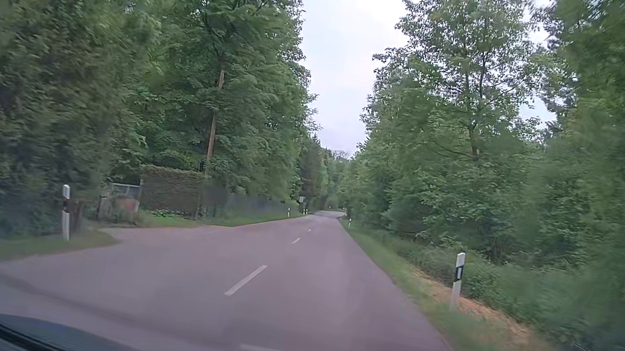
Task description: Follow the waypoints while adhering to traffic rules and regulations
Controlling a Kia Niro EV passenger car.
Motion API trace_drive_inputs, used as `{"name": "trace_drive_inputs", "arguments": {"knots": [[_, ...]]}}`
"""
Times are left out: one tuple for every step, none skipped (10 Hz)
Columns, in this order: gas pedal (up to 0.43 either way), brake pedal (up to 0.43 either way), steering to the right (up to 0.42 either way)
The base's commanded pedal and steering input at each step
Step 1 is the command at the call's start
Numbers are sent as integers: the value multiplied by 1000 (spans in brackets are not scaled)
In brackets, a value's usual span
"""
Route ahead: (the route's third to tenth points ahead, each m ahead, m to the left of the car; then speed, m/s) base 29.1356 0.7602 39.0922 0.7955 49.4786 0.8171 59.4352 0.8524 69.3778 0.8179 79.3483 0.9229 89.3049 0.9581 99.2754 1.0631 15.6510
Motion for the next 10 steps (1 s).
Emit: {"name": "trace_drive_inputs", "arguments": {"knots": [[79,0,-2],[79,0,-2],[79,0,-3],[28,0,-3],[8,0,-3],[20,0,-3],[20,0,-2],[0,0,-2],[0,0,-2],[0,0,-2]]}}
